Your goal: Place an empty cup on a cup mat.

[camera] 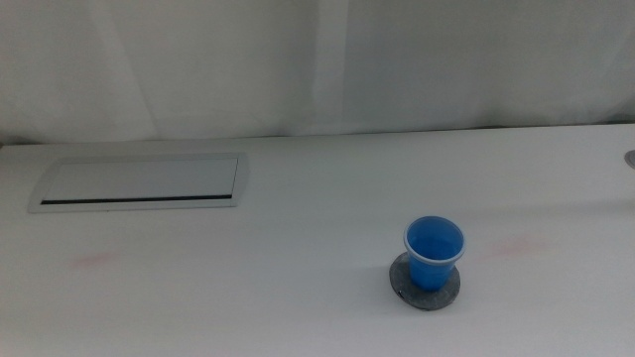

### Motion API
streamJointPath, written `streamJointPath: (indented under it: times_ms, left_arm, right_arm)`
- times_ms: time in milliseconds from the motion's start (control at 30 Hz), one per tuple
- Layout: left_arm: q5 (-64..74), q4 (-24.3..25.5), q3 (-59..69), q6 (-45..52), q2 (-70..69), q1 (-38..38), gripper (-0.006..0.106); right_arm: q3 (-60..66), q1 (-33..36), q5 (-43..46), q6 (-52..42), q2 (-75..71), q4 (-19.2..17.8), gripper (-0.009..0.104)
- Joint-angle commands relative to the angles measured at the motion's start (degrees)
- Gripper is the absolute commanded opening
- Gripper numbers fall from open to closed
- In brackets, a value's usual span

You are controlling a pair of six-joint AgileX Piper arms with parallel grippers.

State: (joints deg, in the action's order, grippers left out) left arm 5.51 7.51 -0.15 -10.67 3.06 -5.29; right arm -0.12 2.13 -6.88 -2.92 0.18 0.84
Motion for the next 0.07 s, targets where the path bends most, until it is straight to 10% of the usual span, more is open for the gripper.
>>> streamJointPath:
  times_ms: [0, 33]
  left_arm:
    - [-0.91, -0.53, 2.19, -0.24, -0.12, 0.14, -0.002]
    - [-0.91, -0.53, 2.19, -0.24, -0.12, 0.14, -0.002]
  right_arm:
    - [2.21, 0.20, -0.02, -0.28, -1.82, -0.23, 0.024]
    - [2.21, 0.20, -0.02, -0.28, -1.82, -0.23, 0.024]
